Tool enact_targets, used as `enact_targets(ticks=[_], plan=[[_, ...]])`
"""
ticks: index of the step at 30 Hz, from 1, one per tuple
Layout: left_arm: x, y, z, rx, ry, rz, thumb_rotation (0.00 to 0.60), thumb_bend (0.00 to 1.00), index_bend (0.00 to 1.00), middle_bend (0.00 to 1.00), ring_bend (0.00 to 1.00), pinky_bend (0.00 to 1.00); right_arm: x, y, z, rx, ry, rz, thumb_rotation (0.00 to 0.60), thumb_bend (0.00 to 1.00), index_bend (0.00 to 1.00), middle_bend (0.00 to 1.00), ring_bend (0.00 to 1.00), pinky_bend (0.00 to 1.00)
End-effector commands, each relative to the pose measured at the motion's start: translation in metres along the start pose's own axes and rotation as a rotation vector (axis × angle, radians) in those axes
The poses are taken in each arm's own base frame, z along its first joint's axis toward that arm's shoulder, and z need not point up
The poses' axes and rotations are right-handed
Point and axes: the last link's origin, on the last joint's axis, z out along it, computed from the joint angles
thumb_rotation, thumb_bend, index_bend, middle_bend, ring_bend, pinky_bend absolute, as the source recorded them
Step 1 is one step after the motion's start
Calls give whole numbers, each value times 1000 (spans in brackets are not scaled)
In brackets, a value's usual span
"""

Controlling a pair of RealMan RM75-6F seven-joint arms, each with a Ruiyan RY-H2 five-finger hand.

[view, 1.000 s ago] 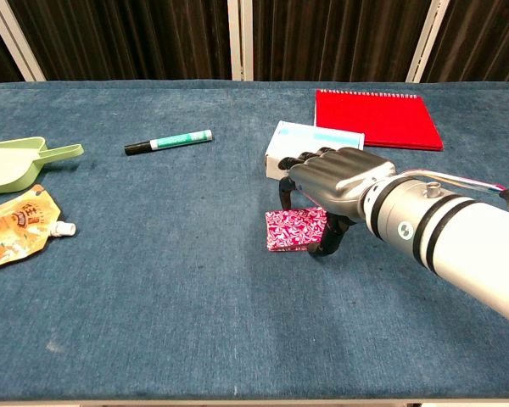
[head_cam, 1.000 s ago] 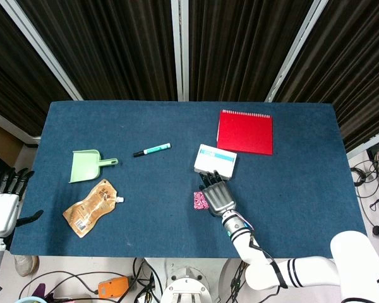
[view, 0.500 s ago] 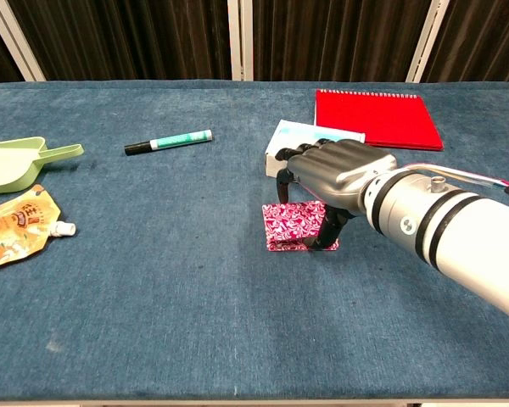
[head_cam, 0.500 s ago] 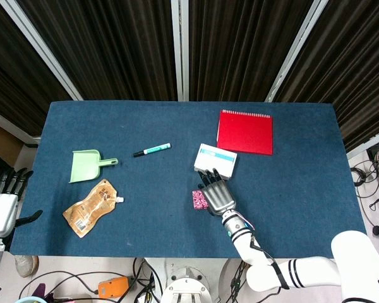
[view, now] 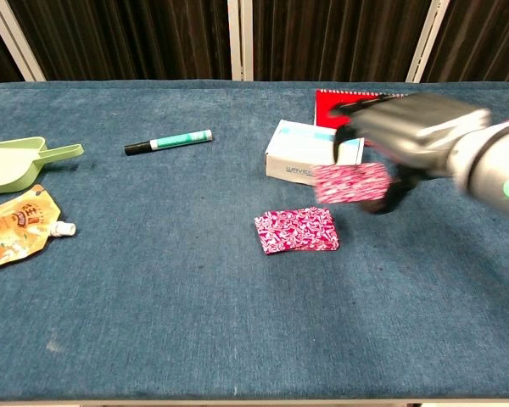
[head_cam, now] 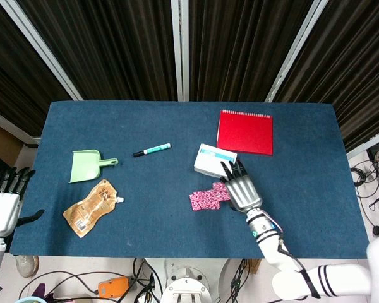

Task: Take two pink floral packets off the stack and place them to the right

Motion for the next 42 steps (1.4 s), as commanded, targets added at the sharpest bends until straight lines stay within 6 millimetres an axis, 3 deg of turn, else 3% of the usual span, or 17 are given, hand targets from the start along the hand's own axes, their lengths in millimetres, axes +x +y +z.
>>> enact_targets(ticks=[1, 8, 17, 24, 29, 32, 36, 42], plan=[[-1, 1, 0, -2, -2, -1, 600, 39, 114, 86, 0, 0, -9, 47, -19, -95, -20, -3, 600, 478, 534, 52, 0, 0], [-3, 6, 2, -11, -8, -5, 600, 40, 114, 86, 0, 0, -42, 93, -23, -170, -111, -25, 600, 478, 534, 57, 0, 0], [-2, 10, 4, -19, -9, 2, 600, 39, 114, 86, 0, 0, -66, 108, -14, -194, -152, -18, 600, 478, 507, 56, 0, 0], [1, 11, 5, -19, -5, 7, 600, 39, 114, 86, 0, 0, -68, 111, -17, -193, -170, -10, 600, 473, 335, 58, 0, 0], [3, 10, 4, -14, -3, 11, 600, 39, 114, 86, 0, 0, -51, 111, -30, -168, -138, -12, 600, 435, 244, 39, 0, 0], [3, 8, 3, -6, -4, 12, 600, 39, 114, 86, 0, 0, -29, 104, -37, -132, -83, 4, 600, 421, 238, 37, 0, 0], [3, 9, 2, -6, -2, 7, 600, 39, 114, 86, 0, 0, -6, 72, -32, -20, -33, 63, 600, 421, 272, 37, 0, 0], [2, 12, 0, -12, -3, 6, 600, 39, 114, 86, 0, 0, -4, 12, -2, 97, -48, 70, 600, 421, 316, 36, 0, 0]])
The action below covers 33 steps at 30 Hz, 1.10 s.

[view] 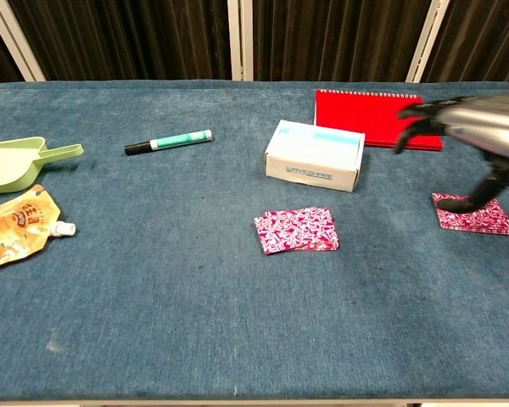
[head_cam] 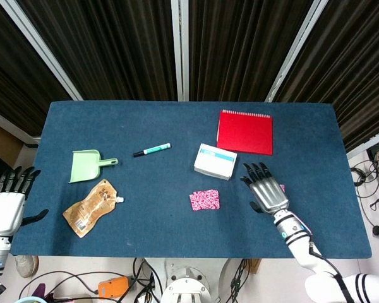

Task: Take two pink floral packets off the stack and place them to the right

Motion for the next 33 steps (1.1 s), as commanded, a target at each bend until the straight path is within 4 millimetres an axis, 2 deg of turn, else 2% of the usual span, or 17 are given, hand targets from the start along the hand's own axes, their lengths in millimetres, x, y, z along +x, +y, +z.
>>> enact_targets(ticks=[1, 7, 13, 19, 33], plan=[[0, 0, -1, 1, 1, -2, 600, 39, 114, 86, 0, 0, -2, -44, 27, 66, -12, 13, 600, 421, 321, 36, 0, 0], [0, -5, -3, 13, -2, 2, 600, 39, 114, 86, 0, 0, -17, -87, 46, 95, -59, 2, 600, 421, 331, 36, 0, 0], [-3, -7, -3, 13, -9, -2, 600, 39, 114, 84, 0, 0, -27, -107, 56, 79, -62, -22, 600, 421, 331, 37, 0, 0], [-4, -10, -3, 16, -7, -3, 600, 39, 114, 83, 0, 0, -31, -117, 62, 67, -67, -35, 600, 422, 337, 36, 0, 0], [-5, -11, -2, 17, -10, -5, 600, 39, 114, 83, 0, 0, -35, -123, 67, 56, -90, -43, 600, 421, 348, 36, 0, 0]])
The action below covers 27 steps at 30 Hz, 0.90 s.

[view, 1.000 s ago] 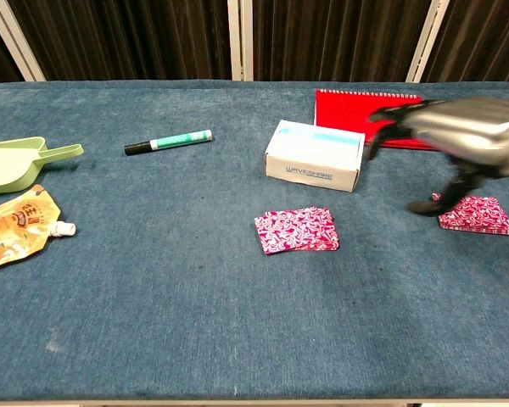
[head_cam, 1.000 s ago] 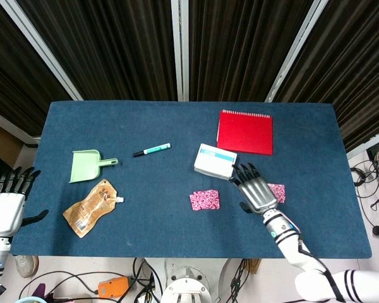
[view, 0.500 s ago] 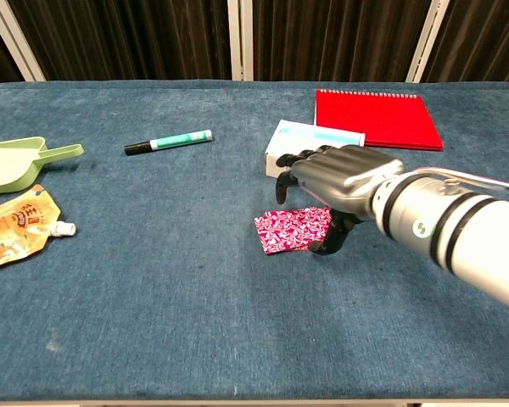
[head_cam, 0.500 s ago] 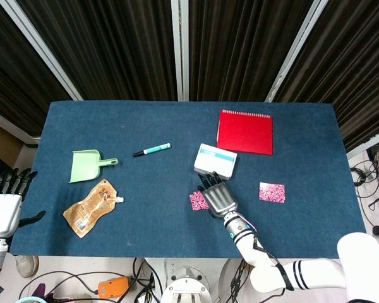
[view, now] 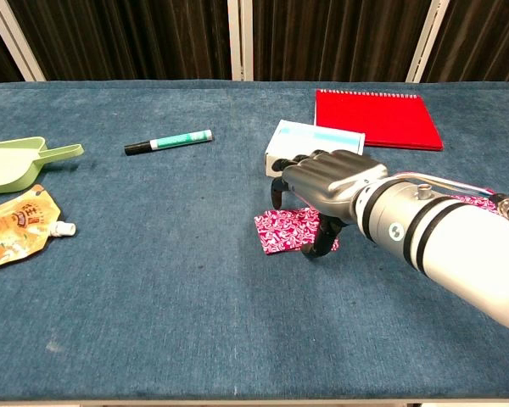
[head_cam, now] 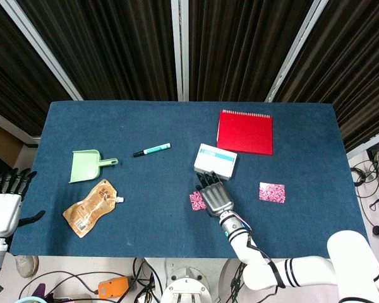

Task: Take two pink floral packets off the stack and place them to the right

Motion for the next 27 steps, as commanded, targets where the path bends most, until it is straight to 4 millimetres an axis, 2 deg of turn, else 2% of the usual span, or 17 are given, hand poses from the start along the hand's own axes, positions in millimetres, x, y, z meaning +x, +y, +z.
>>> enact_targets(ticks=[1, 17, 27], plan=[[0, 0, 0, 0, 0, 0, 600, 39, 114, 83, 0, 0, 0, -1, 0, 1, 0, -1, 600, 421, 351, 36, 0, 0], [-1, 0, 0, 1, -1, 1, 600, 39, 114, 82, 0, 0, -3, 3, 2, -15, -16, 2, 600, 421, 365, 36, 0, 0], [-2, -1, 0, 3, -2, -2, 600, 39, 114, 82, 0, 0, -4, 2, 1, -9, 4, -10, 600, 479, 496, 38, 0, 0]])
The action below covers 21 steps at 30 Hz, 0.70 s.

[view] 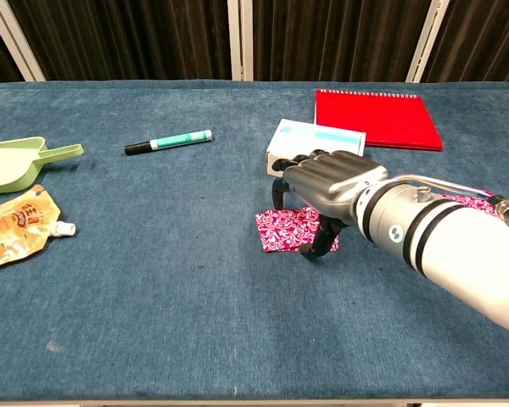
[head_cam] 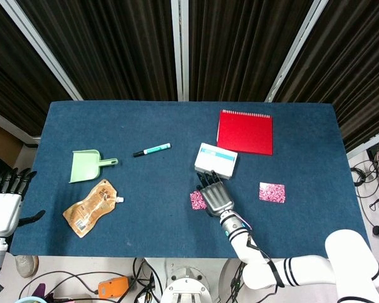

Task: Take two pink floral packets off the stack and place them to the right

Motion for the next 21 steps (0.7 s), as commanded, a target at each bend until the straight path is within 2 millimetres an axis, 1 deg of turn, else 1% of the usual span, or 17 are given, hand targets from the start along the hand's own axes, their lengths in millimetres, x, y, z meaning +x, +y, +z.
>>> enact_targets(ticks=[1, 6, 15, 21], plan=[[0, 0, 0, 1, 0, 0, 600, 39, 114, 82, 0, 0, -1, 0, 0, 0, 7, -6, 600, 479, 501, 38, 0, 0], [-1, -1, -1, 3, -2, -3, 600, 39, 114, 81, 0, 0, -2, -1, -1, 6, 25, -17, 600, 509, 523, 38, 0, 0], [-1, -2, -2, 4, 0, -5, 600, 39, 114, 80, 0, 0, -1, 1, -2, 4, 40, -13, 600, 597, 558, 41, 0, 0], [-1, -3, -3, 5, 3, -5, 600, 39, 114, 80, 0, 0, 7, 2, -5, 16, 50, -7, 600, 607, 561, 42, 0, 0]])
